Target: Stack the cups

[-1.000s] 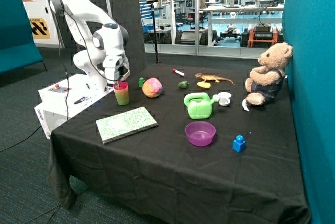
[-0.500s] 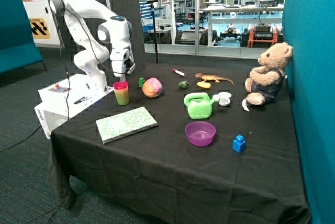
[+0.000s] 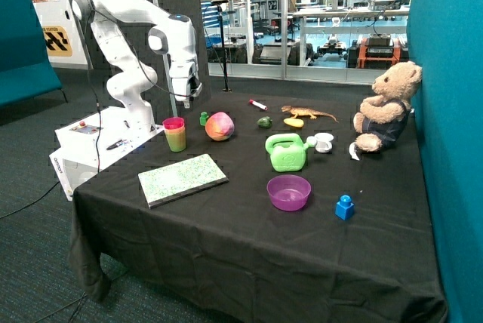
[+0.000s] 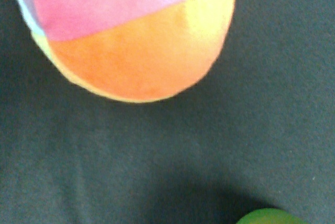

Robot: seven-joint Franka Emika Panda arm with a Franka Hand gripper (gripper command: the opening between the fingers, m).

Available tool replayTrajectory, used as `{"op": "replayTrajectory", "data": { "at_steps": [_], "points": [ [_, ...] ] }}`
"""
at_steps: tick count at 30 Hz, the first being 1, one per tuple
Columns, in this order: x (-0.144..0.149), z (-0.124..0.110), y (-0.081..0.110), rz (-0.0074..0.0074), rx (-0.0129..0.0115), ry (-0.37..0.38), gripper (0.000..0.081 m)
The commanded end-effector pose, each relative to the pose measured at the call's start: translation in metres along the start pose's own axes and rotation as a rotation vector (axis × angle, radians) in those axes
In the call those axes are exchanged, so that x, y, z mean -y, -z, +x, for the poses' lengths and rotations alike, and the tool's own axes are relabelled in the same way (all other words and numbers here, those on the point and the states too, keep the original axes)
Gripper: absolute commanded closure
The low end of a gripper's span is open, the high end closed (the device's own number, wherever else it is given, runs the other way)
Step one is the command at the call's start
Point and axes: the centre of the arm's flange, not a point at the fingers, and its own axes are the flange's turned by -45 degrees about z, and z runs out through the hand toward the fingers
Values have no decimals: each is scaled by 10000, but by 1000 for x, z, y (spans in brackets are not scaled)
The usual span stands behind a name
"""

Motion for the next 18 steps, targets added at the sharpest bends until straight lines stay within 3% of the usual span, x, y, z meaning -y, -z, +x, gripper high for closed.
{"op": "replayTrajectory", "data": {
  "at_steps": [1,18],
  "points": [
    [13,11,7,8,7,344,297],
    [10,29,4,8,7,587,299]
  ]
}}
